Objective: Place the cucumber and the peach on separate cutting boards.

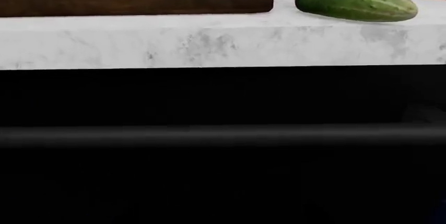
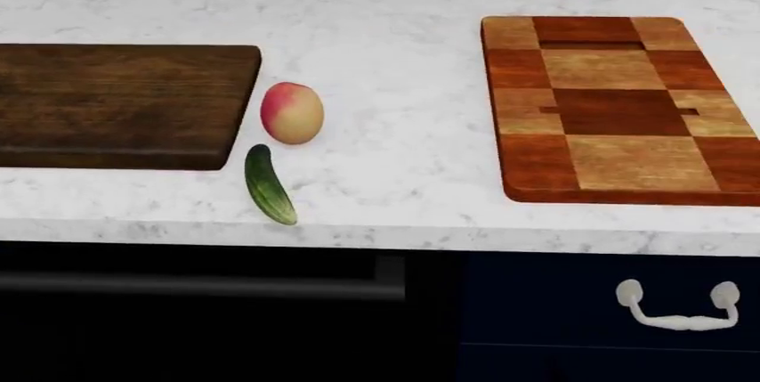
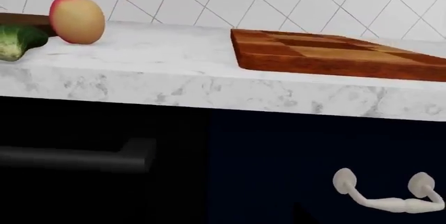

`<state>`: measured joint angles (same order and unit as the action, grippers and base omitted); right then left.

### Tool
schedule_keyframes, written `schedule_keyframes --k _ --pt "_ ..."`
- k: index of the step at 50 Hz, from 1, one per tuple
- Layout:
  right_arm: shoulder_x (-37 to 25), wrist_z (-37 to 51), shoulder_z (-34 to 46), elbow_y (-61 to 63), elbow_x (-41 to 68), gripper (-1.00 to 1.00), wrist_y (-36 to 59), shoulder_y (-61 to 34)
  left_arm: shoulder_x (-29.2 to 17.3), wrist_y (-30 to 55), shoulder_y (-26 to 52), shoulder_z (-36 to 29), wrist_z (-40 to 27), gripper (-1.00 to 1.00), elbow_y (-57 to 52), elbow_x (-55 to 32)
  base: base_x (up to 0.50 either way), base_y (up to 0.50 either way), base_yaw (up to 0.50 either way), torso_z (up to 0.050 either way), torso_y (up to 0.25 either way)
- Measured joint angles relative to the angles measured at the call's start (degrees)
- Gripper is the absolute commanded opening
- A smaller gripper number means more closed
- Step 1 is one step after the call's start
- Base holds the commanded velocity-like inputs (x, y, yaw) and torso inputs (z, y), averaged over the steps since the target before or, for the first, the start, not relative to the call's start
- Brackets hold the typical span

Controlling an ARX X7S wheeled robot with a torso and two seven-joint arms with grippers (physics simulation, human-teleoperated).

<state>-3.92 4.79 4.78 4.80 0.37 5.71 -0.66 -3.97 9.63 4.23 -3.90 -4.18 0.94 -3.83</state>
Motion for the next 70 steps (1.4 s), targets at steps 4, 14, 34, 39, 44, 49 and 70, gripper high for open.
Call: schedule_keyframes --k 4,14,34,39,44,49,70 --pt "-0.26 -0.33 -0.44 6.17 0.21 1.00 6.79 -1.52 -0.36 8.01 0.31 0.86 -0.29 1.00 -7.81 -1.69 0.00 0.00 0.00 0.000 0.000" --pt "-1.87 -1.63 -2.84 24.18 2.78 1.00 29.86 -10.62 -1.48 39.30 10.17 6.02 -2.68 1.00 -34.21 -9.95 0.00 0.00 0.00 0.000 0.000" --pt "-6.63 -5.81 -11.20 42.68 9.42 1.00 67.82 -30.63 -10.17 71.60 29.58 18.13 -11.96 1.00 -43.30 -39.16 0.00 0.00 0.00 0.018 0.000" --pt "-7.60 -6.02 -11.66 43.49 9.68 1.00 69.44 -30.89 -11.97 72.33 29.96 19.54 -12.62 1.00 -42.02 -42.69 0.00 0.00 0.00 0.050 0.000" --pt "-8.38 -6.17 -12.16 44.01 9.82 1.00 70.05 -30.39 -13.21 72.37 29.73 20.18 -12.98 1.00 -41.08 -44.64 0.00 0.00 0.00 0.050 0.000" --pt "-8.98 -6.28 -12.60 44.65 9.98 1.00 70.74 -29.98 -14.14 72.20 28.83 20.33 -13.16 1.00 -40.68 -45.81 0.00 0.00 0.00 0.050 0.000" --pt "-11.82 -7.13 -12.97 45.46 10.36 1.00 68.95 -26.96 -17.63 79.19 32.00 22.47 -29.30 1.00 -32.74 -66.77 0.17 0.00 0.00 0.015 0.000"
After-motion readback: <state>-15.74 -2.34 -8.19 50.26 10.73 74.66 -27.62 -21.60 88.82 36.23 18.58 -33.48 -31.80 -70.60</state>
